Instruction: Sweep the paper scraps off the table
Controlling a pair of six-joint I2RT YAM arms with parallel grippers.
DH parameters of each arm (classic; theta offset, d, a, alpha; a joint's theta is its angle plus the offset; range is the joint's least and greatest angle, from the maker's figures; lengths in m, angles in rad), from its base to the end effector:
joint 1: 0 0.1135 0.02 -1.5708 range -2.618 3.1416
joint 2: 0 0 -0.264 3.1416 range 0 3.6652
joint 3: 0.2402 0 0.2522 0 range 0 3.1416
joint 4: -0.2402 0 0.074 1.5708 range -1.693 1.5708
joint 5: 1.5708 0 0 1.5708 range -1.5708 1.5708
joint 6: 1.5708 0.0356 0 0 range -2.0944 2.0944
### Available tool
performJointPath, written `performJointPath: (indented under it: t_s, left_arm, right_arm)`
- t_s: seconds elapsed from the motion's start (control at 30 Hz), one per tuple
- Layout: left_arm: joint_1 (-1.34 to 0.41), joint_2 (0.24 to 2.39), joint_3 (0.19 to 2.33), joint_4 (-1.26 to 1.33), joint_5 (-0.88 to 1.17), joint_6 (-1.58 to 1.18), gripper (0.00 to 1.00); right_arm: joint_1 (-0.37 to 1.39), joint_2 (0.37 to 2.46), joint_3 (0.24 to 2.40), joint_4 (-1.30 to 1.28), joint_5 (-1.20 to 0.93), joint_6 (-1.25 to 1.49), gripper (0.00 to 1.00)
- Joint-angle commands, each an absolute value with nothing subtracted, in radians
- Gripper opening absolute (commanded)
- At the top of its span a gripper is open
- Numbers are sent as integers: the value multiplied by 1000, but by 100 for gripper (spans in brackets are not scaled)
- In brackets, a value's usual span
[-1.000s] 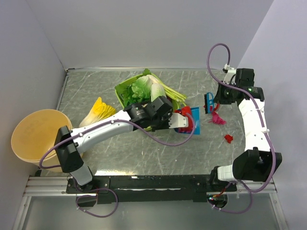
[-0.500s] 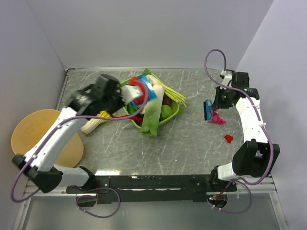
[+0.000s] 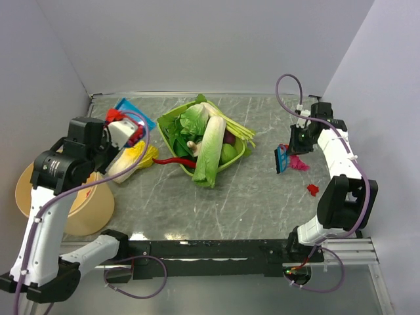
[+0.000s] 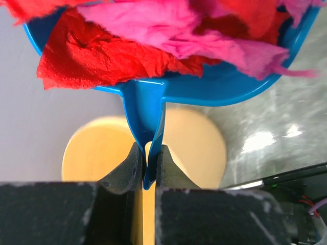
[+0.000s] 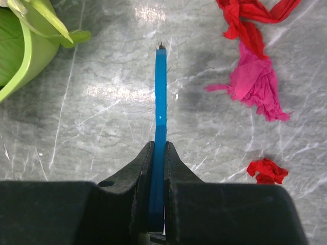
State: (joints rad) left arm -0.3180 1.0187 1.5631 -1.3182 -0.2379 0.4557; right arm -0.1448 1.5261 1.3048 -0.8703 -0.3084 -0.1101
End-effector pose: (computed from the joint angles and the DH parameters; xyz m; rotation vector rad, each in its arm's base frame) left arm 0.1334 -0.0351 0.4406 0.7739 2.2118 0.3468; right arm 0.3084 -0.0341 0.2862 -0.0538 2.6127 0.3215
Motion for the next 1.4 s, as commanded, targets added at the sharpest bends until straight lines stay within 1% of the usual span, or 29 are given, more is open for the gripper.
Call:
performJointPath:
  t_s: [0.0,0.13,0.27,0.43,0.6,0.73,0.83,0.9,1.03,1.13,1.27,1.3,1.37]
  left_arm:
    - [-235,962,1543,-1374,-362,422,1]
    - [-170,899,1502,-1376,-461,408,1]
    - [-60,884,1500,-1378,-560,411,1]
    - [84,861,1503,-1376,-603,411,1]
    - [176,795,1436,-1379,-692,469,1]
    - [322,739,1378,-1378,-736,647,1]
    - [397,712,1342,-1378,-776,782,1]
    - [426,706,1335,-1376,-816,863,1]
    - [497,673,1270,-1376,-900,1209,1]
    - [517,696,1259,-1374,-957,1357,1]
    - [520,765,1310,-1373,-988,1474,1]
    - [522,785,1333,-1373,-970,1479,1]
    - [523,831,1365,-1373,-980,1405,1]
  right_arm:
    - [-153,1546,1309,-882,-336,-114,0]
    - [-150,1575,1315,-884,-363,-104,0]
    - [-150,1609,1351,-896,-373,-103,0]
    - [-149,1631,1391,-907,-376,-103,0]
    - [-150,1643,1408,-920,-391,-109,0]
    - [-150,1663,1423,-939,-403,-115,0]
    - [-150,1678,1436,-940,-411,-112,0]
    - [-153,1687,1453,-943,-420,-107,0]
    - [-150,1697,1463,-943,-433,-100,0]
    - [-150,1703,1463,-945,-440,-92,0]
    - [-149,1687,1459,-942,-442,-89,0]
    - [-150,1677,1454,-942,-442,-90,0]
    - [-150,1667,1450,-939,-440,-92,0]
